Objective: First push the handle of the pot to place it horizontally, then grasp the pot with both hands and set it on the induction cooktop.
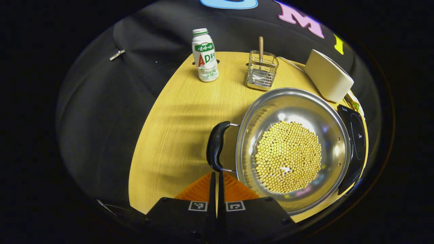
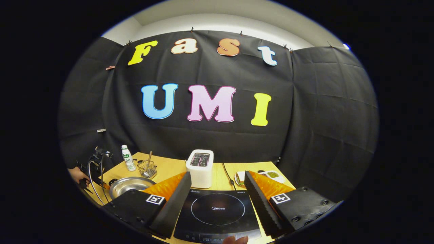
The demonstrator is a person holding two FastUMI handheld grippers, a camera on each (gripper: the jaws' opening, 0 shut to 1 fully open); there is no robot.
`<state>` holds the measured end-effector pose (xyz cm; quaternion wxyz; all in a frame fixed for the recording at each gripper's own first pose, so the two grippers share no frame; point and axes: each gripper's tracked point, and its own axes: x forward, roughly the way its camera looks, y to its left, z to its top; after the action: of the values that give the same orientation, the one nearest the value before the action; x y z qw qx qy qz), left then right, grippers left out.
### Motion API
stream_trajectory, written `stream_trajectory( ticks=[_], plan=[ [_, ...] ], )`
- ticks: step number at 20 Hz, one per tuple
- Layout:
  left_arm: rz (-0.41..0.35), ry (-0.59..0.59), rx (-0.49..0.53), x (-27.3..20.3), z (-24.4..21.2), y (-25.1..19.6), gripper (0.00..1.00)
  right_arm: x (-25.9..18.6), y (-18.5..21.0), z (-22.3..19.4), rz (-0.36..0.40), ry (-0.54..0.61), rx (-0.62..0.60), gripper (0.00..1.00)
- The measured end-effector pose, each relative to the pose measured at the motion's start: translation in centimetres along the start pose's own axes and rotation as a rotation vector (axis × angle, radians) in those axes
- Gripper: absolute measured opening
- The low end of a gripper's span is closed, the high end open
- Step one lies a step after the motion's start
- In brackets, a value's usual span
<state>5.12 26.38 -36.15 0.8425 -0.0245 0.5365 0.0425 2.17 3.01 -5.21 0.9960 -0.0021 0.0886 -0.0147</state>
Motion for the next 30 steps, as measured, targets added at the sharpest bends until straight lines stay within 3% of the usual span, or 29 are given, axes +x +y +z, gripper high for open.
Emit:
stream_trajectory(
  ticks=[3,7,10,14,16,27,28,30],
  plan=[
    [0.011,-0.025,-0.049,-0.4,-0.9,1.0,0.05,0.8,1.1,-1.0,0.023,0.037,0.009,0.98],
    [0.07,-0.167,-0.034,-2.9,-0.2,3.0,0.05,2.0,3.6,-3.4,0.076,0.127,0.039,0.98],
    [0.044,-0.302,-0.025,-5.3,1.2,2.8,0.36,2.9,6.3,-5.3,0.128,0.198,0.048,0.98],
    [-0.019,-0.41,-0.001,-6.9,3.3,2.2,0.89,4.5,10.5,-8.3,0.204,0.282,0.076,0.98],
    [-0.037,-0.431,0.013,-6.9,4.1,1.9,0.97,5.2,12.5,-10.5,0.227,0.341,0.092,0.98],
    [-0.147,-0.314,0.071,0.4,6.0,-0.4,0.97,8.3,17.5,-21.2,0.248,0.618,0.076,1.0],
    [-0.156,-0.308,0.076,0.8,6.1,-0.7,0.97,8.5,17.7,-21.8,0.244,0.629,0.075,0.96],
    [-0.165,-0.301,0.08,1.8,6.2,-0.8,0.94,8.8,18.2,-23.1,0.244,0.657,0.071,1.0]
  ],
)
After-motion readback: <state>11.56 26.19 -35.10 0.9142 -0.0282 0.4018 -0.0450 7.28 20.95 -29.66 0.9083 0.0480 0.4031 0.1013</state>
